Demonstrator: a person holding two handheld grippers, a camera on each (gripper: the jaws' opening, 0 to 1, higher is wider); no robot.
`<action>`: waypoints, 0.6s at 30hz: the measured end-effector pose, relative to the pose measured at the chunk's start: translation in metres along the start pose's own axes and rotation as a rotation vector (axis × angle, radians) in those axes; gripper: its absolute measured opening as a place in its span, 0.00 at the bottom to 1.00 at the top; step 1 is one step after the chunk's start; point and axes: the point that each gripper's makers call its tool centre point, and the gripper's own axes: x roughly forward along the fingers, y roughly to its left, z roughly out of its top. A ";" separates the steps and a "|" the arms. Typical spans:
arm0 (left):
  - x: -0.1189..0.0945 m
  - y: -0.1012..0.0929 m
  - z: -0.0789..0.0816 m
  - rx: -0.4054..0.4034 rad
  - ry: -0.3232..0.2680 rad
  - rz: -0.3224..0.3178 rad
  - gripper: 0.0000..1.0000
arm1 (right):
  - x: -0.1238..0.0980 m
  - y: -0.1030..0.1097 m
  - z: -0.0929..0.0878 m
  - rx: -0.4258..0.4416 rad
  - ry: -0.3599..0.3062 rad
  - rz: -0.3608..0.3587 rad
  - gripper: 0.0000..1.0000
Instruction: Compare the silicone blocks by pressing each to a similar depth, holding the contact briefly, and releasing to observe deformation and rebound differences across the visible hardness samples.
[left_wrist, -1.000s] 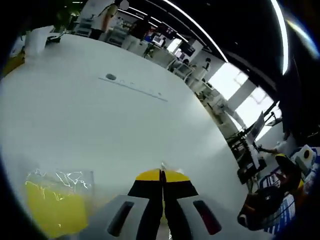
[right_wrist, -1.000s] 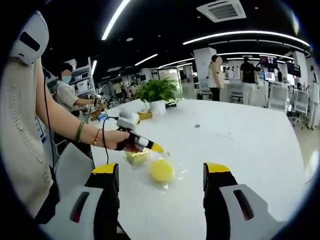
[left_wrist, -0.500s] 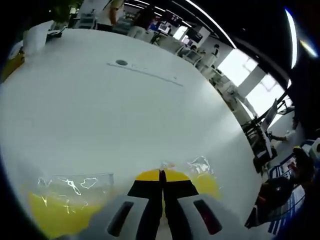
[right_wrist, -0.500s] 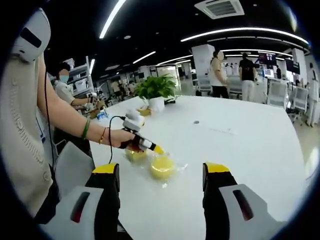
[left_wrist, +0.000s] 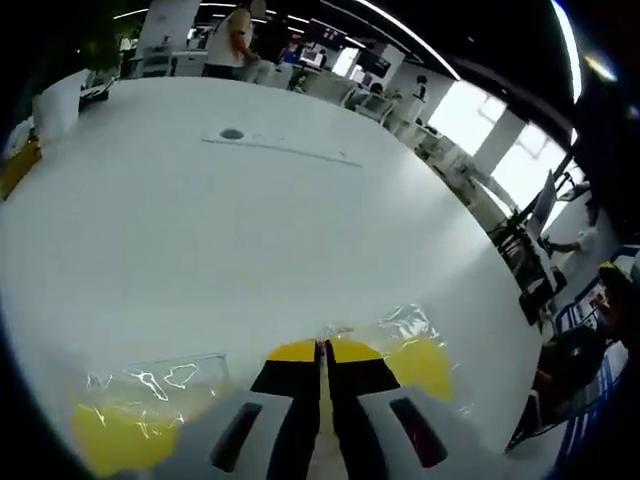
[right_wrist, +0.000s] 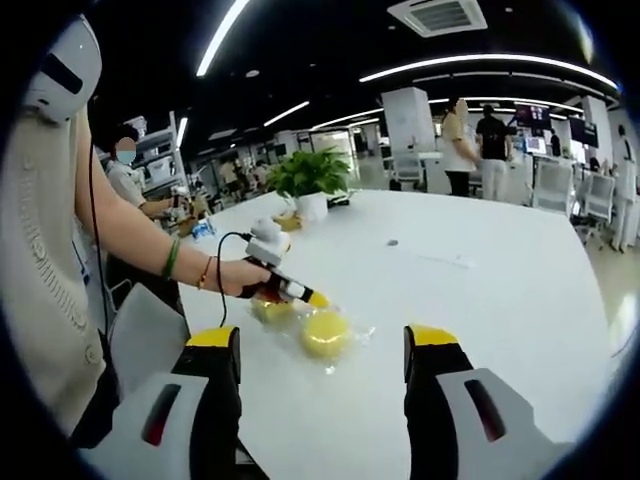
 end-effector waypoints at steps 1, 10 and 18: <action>0.000 0.000 0.001 -0.002 -0.001 0.001 0.05 | 0.000 0.000 0.000 -0.001 -0.001 0.001 0.61; -0.023 -0.001 0.021 0.065 -0.042 0.076 0.16 | -0.002 0.010 0.004 -0.004 -0.024 0.008 0.61; -0.076 -0.040 0.049 0.122 -0.154 -0.014 0.14 | -0.002 0.023 0.012 -0.031 -0.055 -0.030 0.59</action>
